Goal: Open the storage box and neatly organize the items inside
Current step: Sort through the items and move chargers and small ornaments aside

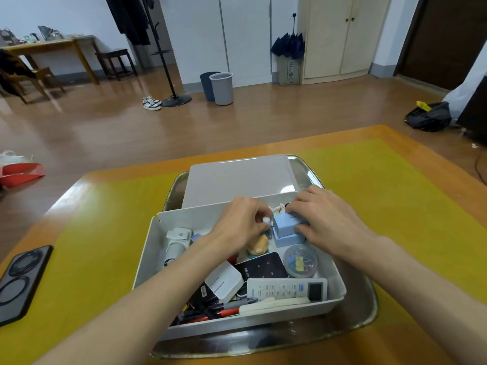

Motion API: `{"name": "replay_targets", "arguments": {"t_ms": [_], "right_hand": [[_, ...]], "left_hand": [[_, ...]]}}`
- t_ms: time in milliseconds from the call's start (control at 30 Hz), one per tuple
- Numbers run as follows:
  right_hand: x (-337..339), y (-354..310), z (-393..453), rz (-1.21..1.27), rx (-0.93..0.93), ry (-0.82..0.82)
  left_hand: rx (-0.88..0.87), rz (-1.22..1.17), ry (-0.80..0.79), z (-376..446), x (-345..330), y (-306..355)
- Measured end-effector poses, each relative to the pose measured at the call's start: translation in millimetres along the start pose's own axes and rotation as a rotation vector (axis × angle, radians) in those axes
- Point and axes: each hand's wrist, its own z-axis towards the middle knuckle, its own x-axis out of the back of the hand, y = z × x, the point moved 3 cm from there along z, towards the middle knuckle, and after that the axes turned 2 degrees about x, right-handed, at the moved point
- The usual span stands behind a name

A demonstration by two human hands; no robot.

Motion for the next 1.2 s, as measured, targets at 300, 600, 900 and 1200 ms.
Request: {"name": "replay_targets", "arguments": {"t_ms": [300,600,900,1200], "right_hand": [[-2.5,1.5,1.0,0.017,-0.002,0.012],[-2.5,1.3,1.8,0.018,-0.011,0.007],[0.4,-2.6,2.0,0.015,-0.018,-0.013],[13.8,-17.3,-22.5,-0.023,0.168,-0.169]], "left_hand": [[0.031,-0.009,-0.063,-1.6,-8.5,-3.5],[0.084,0.150,-0.152,-22.3,3.6,-12.6],[0.084,0.192,-0.202,-23.2,2.7,-10.8],[0.038,0.165,-0.124,-72.2,25.3,-14.1]]}}
